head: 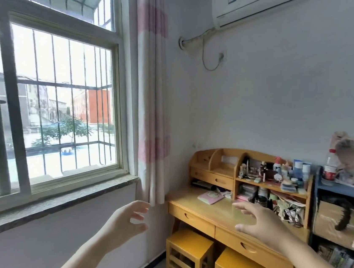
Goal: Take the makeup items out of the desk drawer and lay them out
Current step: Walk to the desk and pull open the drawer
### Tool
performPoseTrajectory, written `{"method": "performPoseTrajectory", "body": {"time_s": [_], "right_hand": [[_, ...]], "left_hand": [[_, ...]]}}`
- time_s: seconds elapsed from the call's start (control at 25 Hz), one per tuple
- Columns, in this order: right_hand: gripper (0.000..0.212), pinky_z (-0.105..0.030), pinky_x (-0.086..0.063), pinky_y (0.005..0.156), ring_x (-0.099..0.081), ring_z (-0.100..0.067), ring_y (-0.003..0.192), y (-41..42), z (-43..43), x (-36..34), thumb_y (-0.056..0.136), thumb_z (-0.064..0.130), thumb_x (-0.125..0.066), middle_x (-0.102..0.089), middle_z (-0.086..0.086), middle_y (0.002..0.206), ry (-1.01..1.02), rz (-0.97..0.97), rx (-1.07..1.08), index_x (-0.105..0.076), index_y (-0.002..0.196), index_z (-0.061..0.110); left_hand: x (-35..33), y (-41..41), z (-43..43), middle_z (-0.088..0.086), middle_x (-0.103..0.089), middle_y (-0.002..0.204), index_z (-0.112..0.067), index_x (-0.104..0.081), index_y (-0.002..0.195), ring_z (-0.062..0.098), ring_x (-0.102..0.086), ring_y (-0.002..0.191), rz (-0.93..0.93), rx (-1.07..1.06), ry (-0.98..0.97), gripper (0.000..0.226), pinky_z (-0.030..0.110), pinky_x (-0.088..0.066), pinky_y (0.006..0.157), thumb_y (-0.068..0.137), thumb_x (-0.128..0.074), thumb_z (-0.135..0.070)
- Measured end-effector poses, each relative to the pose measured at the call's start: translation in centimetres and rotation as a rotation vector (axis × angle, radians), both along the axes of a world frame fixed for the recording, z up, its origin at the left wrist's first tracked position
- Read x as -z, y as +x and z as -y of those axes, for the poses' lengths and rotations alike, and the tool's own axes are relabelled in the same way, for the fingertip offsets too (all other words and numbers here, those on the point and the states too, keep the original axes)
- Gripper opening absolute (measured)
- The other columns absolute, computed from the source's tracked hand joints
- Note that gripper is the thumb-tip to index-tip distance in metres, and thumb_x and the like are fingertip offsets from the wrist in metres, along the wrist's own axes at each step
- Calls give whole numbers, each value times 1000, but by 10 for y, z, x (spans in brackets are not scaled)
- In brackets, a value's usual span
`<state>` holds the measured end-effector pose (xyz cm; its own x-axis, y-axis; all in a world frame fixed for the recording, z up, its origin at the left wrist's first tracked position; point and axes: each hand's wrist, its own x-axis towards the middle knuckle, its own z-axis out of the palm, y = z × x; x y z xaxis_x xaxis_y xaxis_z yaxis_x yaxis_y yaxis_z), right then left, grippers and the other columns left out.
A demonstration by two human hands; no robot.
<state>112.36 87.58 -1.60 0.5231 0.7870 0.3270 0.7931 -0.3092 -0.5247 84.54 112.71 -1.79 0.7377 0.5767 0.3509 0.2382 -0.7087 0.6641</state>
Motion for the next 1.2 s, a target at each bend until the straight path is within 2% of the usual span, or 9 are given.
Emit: {"method": "performPoseTrajectory", "body": {"time_s": [0.4,0.56,0.8,0.88,1.0,1.12,1.2], "right_hand": [[57,-25,-42,95,-49,1,115,41,-170,23,72,40,-71,-55,18,125,9,-47,111,-47,123,48],[54,-23,-41,92,-49,1,115,55,-212,37,74,39,-71,-55,19,122,-34,-80,136,-47,121,49],[52,-20,-39,88,-47,6,112,86,-263,59,73,39,-71,-55,20,119,-44,-127,166,-43,112,59],[52,-20,-39,88,-47,6,112,101,-278,66,73,39,-72,-56,19,119,-44,-149,178,-43,111,60],[51,-21,-39,90,-48,6,112,131,-309,73,71,40,-72,-57,19,118,-35,-171,206,-43,107,62],[50,-22,-39,92,-48,6,112,165,-339,79,68,43,-72,-58,18,117,-34,-190,231,-42,102,65],[50,-21,-39,90,-48,8,112,189,-356,81,67,45,-72,-59,18,117,-46,-192,252,-42,102,66]], "left_hand": [[-3,71,-193,-11,-66,103,-41,-59,102,-5,-60,92,-7,118,-6,42,22,-54,78,74,-73,-14],[12,90,-244,-12,-67,103,-44,-58,98,-4,-61,91,-35,146,-16,41,17,-53,75,73,-72,-15],[36,133,-305,-8,-68,101,-41,-64,96,0,-64,88,-57,186,-86,35,24,-56,74,65,-70,-24],[40,152,-322,-9,-68,100,-42,-63,95,-1,-63,87,-73,195,-99,36,25,-56,75,66,-70,-22],[40,191,-353,-10,-69,99,-35,-64,100,-2,-64,84,-50,193,-124,36,31,-56,80,66,-66,-22],[37,238,-386,-5,-68,100,-33,-65,98,2,-64,81,-48,218,-172,36,28,-56,72,63,-62,-25],[36,269,-407,-4,-67,100,-37,-64,97,7,-65,80,-84,248,-204,36,37,-55,66,65,-66,-22]]}}
